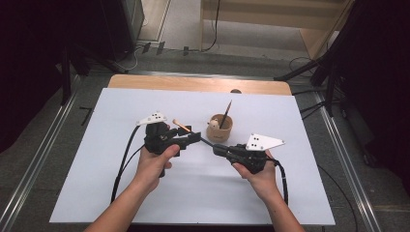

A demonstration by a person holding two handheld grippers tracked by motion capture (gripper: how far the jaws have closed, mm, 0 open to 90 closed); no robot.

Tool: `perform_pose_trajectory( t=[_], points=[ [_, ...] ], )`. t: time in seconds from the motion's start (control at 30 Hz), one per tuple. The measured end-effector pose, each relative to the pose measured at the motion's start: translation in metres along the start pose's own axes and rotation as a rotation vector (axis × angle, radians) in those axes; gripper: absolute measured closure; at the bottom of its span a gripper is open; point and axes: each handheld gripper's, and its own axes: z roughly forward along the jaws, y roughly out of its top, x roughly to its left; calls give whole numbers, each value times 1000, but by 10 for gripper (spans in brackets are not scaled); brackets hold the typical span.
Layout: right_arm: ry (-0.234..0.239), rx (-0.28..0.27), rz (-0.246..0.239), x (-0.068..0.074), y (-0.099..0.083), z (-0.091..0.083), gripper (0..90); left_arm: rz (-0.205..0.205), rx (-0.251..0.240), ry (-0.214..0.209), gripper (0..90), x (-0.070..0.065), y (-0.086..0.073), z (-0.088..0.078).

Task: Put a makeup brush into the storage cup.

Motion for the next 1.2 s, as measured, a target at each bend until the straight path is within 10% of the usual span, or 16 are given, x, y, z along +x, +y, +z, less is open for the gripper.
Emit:
perform_pose_trajectory(
  t=[0.13,0.27,0.5,1.07,1.2],
  points=[
    [33,59,-23,1,-3,6,840,-33,-28,-67,843,2,2,-3],
    [35,94,-20,6,-3,10,383,34,-32,-49,853,0,5,-7],
    [-69,105,27,4,3,1,0,125,-25,3,854,-4,7,-10],
    [-226,46,15,0,-7,-40,0,292,-36,55,854,-7,32,-1],
    [-254,50,29,-3,-14,-53,0,257,-44,31,853,-3,40,2]
  ],
)
